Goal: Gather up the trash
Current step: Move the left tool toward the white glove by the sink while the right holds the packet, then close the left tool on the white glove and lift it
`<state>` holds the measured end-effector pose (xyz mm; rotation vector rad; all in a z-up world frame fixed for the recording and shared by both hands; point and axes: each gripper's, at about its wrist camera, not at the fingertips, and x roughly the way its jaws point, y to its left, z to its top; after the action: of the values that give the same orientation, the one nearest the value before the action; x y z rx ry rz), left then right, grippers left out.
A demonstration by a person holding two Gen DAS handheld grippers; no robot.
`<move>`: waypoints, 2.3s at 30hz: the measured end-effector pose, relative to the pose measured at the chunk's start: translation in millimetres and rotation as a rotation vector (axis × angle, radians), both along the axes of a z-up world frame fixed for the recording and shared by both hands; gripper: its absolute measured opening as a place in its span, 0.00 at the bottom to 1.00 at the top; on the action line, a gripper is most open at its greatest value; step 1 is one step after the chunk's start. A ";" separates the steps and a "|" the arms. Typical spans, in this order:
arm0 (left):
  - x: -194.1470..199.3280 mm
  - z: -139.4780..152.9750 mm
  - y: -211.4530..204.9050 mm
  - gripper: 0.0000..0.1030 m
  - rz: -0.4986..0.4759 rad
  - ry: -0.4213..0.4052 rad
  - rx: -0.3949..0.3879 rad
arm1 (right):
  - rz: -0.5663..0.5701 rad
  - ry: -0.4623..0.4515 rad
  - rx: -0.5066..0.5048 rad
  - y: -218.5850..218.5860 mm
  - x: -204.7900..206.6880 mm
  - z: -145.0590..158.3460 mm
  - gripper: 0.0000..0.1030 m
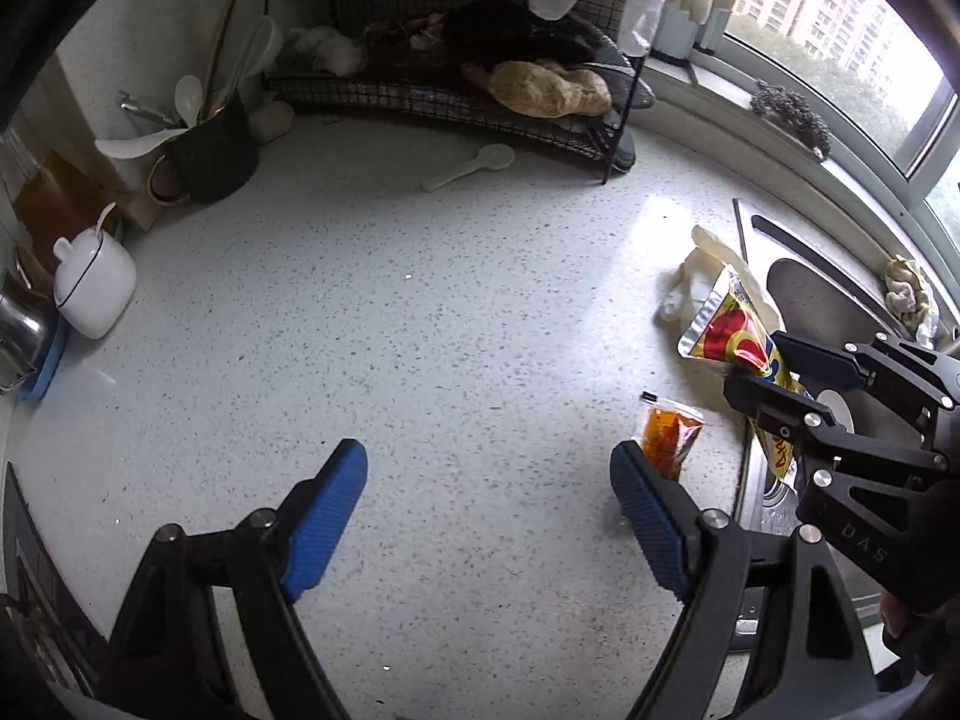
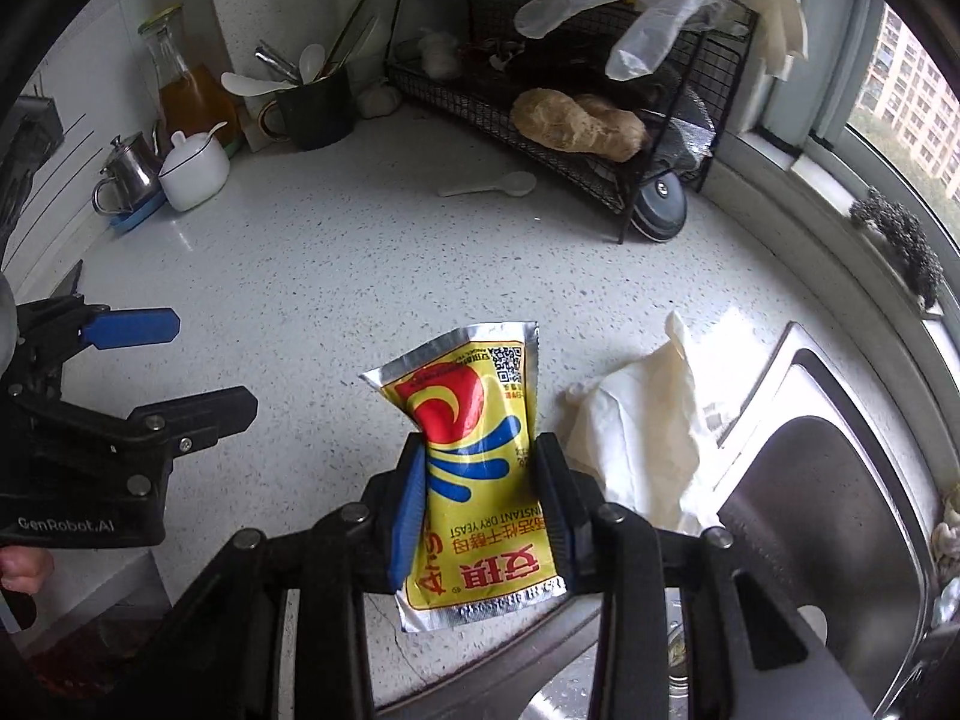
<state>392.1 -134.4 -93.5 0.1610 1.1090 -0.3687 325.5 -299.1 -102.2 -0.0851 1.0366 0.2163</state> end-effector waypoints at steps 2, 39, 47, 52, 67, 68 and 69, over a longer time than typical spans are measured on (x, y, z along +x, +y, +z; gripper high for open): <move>-1.7 5.3 -15.3 0.80 -0.052 0.004 -0.013 | -0.050 -0.014 0.005 -9.7 -6.4 8.3 0.32; 62.7 -79.0 -199.8 0.59 -0.363 0.145 0.061 | -0.369 0.077 0.064 -144.0 -1.0 -48.0 0.33; 52.9 -75.3 -196.5 0.05 -0.366 0.112 0.082 | -0.342 0.070 0.062 -142.4 1.6 -45.7 0.33; 41.9 -57.8 -181.6 0.03 -0.337 0.086 0.035 | -0.323 0.046 0.076 -133.3 -5.7 -33.7 0.33; -1.5 7.5 -75.7 0.03 -0.115 -0.018 -0.018 | -0.114 -0.066 0.110 -55.7 -27.0 19.9 0.33; -7.0 11.2 -66.5 0.03 -0.095 -0.025 -0.018 | -0.114 -0.066 0.110 -55.7 -27.0 19.9 0.33; -12.5 14.3 -57.2 0.03 -0.076 -0.030 -0.021 | -0.093 -0.072 0.113 -48.4 -29.7 22.3 0.33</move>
<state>379.6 -191.6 -79.2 0.1901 1.0708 -0.4438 295.8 -347.5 -80.0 0.0568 0.9522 0.1853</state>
